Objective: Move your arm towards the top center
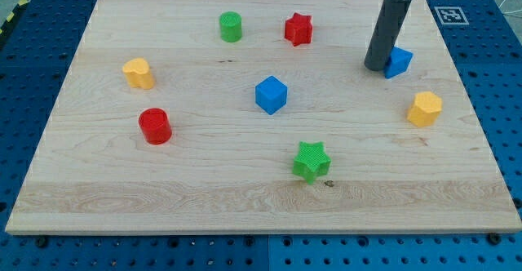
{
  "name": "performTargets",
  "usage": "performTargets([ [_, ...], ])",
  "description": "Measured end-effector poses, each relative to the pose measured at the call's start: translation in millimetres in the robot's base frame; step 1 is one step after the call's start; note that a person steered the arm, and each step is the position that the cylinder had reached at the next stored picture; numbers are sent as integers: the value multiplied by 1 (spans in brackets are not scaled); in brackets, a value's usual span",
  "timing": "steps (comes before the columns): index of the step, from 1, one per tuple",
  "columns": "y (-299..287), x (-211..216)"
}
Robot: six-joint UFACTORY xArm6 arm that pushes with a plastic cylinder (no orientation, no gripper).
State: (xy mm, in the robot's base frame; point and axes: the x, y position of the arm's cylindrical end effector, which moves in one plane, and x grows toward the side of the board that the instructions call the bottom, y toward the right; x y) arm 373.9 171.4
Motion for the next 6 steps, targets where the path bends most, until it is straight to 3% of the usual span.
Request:
performTargets([
  [1, -26, -24],
  [3, -60, -176],
  [5, -57, -180],
  [6, 4, -170],
])
